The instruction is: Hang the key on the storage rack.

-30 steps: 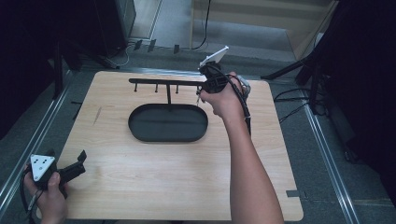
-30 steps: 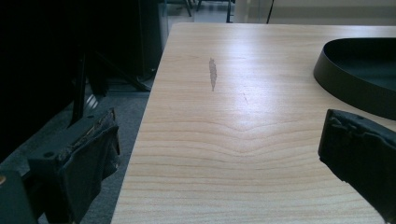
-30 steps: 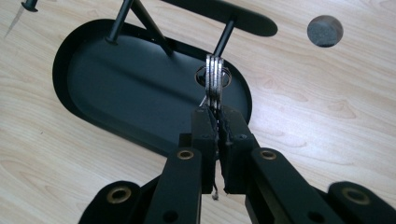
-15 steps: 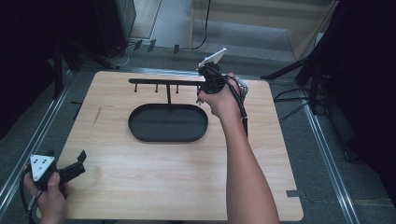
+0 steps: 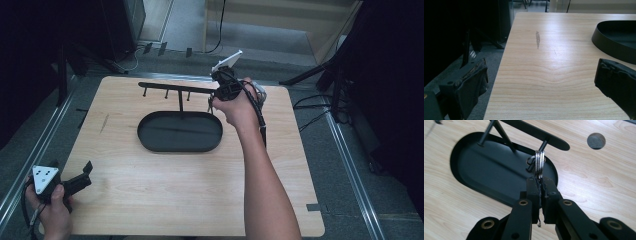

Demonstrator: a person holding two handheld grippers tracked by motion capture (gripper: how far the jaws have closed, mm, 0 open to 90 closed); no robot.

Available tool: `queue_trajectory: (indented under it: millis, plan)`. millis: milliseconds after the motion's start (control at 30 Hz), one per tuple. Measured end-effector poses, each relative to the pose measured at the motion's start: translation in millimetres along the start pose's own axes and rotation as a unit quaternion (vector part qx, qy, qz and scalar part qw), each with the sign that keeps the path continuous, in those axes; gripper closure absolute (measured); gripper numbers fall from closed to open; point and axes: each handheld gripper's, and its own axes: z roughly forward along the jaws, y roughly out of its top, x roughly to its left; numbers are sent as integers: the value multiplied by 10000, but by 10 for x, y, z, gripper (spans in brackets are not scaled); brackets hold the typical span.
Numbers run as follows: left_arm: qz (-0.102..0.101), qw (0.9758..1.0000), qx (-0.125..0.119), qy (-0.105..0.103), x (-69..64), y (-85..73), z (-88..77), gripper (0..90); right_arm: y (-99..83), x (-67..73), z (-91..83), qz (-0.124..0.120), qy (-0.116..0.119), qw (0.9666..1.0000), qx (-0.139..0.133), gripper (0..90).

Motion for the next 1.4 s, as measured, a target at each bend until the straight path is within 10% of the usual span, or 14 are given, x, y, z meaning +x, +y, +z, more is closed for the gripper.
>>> queue_trajectory:
  millis: [533, 1033, 1400]
  plan:
    - [19, 10000, 2, 3, -8, -1, 2, 0, -203, -205, 251, 155, -354, 9992, 119, 707]
    - [39, 10000, 3, 8, -13, -2, 2, 0, -631, -503, 491, 446, -792, 9955, 252, 129]
    - [42, 10000, 0, 5, -12, -2, 1, 0, -1027, -707, 588, 897, -791, 9925, 246, 0]
